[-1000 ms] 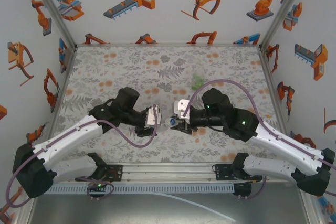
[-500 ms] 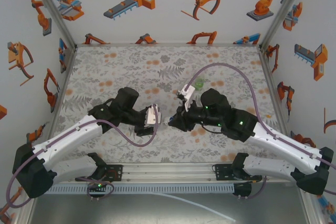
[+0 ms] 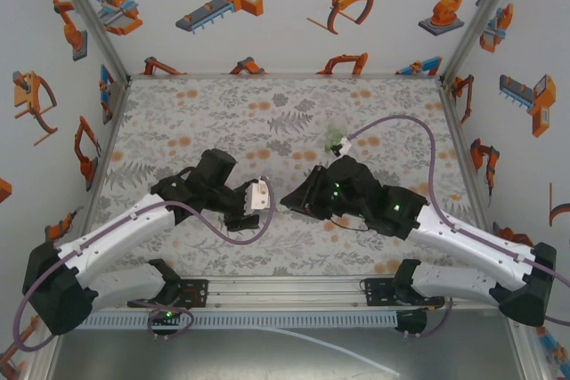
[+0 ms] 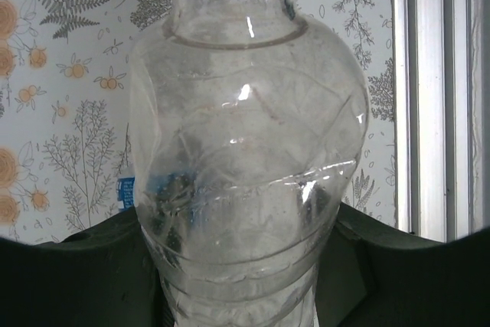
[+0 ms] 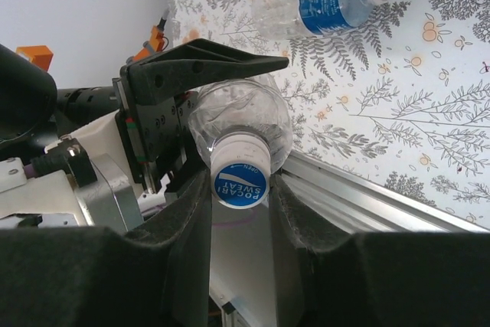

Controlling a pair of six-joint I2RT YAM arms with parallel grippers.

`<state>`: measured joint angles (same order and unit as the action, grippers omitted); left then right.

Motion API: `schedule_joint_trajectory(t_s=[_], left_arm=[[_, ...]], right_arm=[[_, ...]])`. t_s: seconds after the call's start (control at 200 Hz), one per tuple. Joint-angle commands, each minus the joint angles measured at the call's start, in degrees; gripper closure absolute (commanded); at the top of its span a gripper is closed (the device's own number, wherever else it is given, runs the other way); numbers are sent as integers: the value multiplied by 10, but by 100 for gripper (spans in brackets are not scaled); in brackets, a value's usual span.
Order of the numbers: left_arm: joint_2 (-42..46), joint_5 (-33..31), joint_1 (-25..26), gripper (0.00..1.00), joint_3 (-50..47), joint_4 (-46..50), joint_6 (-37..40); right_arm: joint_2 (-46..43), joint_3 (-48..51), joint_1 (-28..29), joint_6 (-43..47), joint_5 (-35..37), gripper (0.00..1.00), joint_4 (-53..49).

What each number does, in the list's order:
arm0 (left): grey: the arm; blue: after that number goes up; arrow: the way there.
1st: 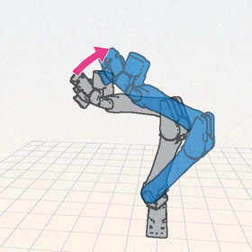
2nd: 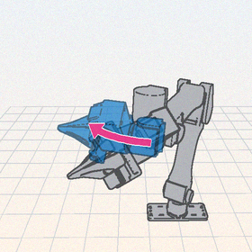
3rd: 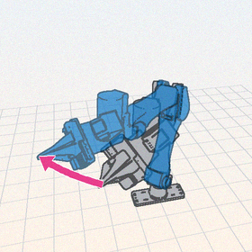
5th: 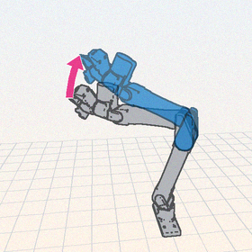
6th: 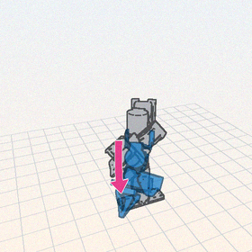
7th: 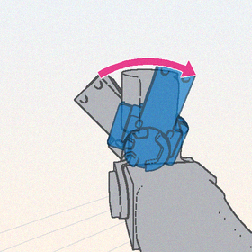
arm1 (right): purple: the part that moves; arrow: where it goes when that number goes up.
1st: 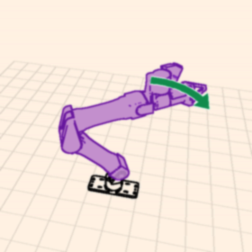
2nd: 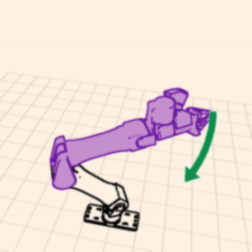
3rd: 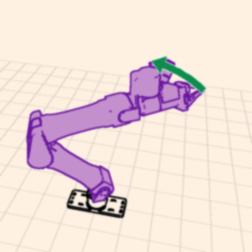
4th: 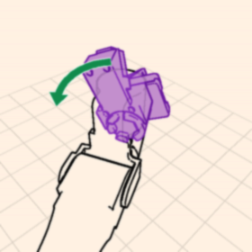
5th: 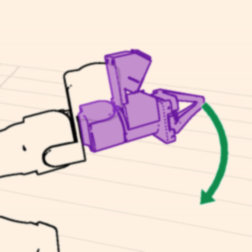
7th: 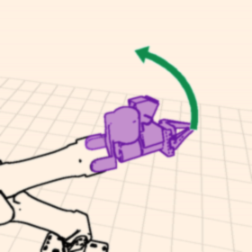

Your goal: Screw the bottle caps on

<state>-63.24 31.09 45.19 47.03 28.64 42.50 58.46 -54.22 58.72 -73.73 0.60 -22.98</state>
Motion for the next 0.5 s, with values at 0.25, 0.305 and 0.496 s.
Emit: schedule_joint_trajectory(t_s=[0.25, 0.305, 0.496], left_arm=[[12, 74, 11, 100, 13, -40, 11], [13, 74, 12, 100, 13, -40, 11], [11, 77, 11, 100, 13, -39, 11]], right_arm=[[-39, -62, -4, 380, 99, 51, -10], [-43, -61, -4, 467, 54, 51, 10], [-43, -82, -4, 703, -129, 52, 25]])
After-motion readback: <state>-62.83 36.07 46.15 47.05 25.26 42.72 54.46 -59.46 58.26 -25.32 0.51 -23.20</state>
